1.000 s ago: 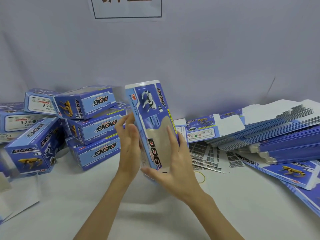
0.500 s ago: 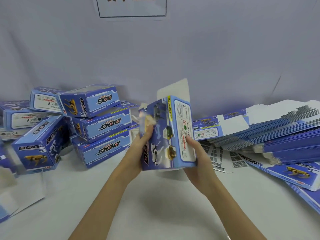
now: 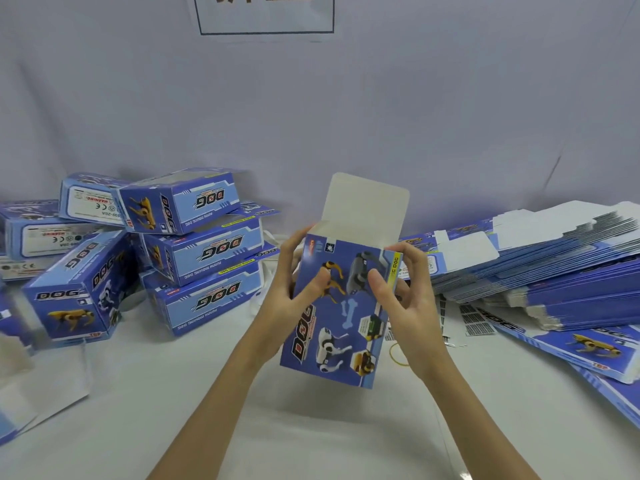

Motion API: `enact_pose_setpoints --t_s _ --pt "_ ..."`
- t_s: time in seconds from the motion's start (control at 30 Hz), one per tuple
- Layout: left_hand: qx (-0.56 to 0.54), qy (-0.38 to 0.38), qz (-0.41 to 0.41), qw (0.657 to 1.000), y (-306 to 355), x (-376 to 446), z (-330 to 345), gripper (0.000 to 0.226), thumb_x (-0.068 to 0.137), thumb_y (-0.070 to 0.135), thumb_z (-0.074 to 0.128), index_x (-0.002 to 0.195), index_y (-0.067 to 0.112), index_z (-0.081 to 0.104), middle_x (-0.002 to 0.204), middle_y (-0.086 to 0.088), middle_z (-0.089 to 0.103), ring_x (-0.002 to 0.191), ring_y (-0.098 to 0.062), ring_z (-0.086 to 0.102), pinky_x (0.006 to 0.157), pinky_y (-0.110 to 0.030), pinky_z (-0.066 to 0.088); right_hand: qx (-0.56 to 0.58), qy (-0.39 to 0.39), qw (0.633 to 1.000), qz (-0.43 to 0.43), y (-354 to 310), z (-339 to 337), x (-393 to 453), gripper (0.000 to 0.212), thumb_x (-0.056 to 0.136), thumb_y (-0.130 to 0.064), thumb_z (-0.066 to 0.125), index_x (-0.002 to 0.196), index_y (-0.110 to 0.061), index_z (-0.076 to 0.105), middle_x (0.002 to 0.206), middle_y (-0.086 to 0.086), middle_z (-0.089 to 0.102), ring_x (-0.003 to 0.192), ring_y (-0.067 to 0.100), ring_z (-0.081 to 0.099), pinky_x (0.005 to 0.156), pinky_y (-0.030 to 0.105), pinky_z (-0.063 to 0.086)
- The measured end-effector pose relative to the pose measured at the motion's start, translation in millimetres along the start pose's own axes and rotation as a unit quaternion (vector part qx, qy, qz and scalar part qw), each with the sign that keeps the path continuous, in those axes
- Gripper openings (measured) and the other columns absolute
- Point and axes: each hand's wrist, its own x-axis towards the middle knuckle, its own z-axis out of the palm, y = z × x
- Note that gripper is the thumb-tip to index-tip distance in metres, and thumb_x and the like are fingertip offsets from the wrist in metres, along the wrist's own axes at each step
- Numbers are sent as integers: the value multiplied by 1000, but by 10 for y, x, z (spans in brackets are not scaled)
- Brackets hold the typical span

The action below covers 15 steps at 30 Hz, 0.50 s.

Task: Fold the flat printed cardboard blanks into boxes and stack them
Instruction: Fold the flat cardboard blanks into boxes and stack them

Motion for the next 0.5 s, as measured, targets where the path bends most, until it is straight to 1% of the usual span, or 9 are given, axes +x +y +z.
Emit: enact_pose_setpoints --t_s 0.07,0.1,0.17,0.2,0.27,0.33,0.4,0.47,0.5 --pt "-22 7 -7 1000 15 4 -29 45 89 56 73 128 50 51 136 -4 66 110 -33 73 75 -40 64 -22 -8 1000 2 -24 -13 4 55 91 -60 74 130 -28 51 122 -14 73 102 32 76 75 63 61" --pt "-27 17 -9 999 14 8 -34 46 86 62 73 123 43 52 135 -6 65 109 -36 73 74 -43 65 -33 -11 999 2 -30 -23 5 55 91 -62 72 129 -28 52 120 -14 73 98 35 76 73 69 57" --pt "-24 33 3 999 -4 20 -25 47 85 65 73 113 34 54 138 -2 63 113 -36 72 73 -42 66 -42 -10 999 4 -34 -30 1 51 92 -63 70 129 -30 55 127 -14 70 99 39 73 74 75 54" --pt "-24 39 10 999 -13 26 -11 45 85 64 73 110 31 54 141 2 61 116 -34 71 74 -41 66 -42 -6 999 11 -28 -25 -4 48 93 -60 70 129 -33 56 133 -14 67 104 36 73 77 75 56" --pt "-32 48 15 998 -39 40 3 42 85 62 74 104 29 55 144 7 60 121 -32 69 77 -42 66 -40 3 999 32 -7 6 -19 43 93 -55 67 132 -40 56 142 -15 60 117 30 71 83 69 59" --pt "-29 67 8 997 -42 41 13 40 82 64 77 97 32 57 141 11 61 122 -32 68 81 -48 65 -43 9 998 35 8 50 -35 44 95 -53 65 137 -46 53 151 -12 53 128 29 65 91 65 59" --pt "-19 94 -5 995 -34 35 17 35 79 62 77 94 36 59 135 4 62 120 -37 67 86 -58 61 -47 18 998 21 7 92 -39 49 99 -46 64 144 -45 47 154 -10 50 134 27 60 100 62 56" --pt "-16 104 3 994 -17 30 24 31 82 55 77 99 37 57 130 -9 64 118 -47 65 89 -65 57 -46 27 999 7 6 112 -47 57 99 -42 65 150 -45 39 149 -13 54 129 21 64 100 51 58" --pt "-25 104 12 994 3 31 35 31 84 51 78 102 39 56 132 -11 61 117 -49 64 90 -65 56 -41 24 999 11 1 119 -50 58 100 -40 66 151 -46 38 146 -13 55 127 20 66 98 48 60"
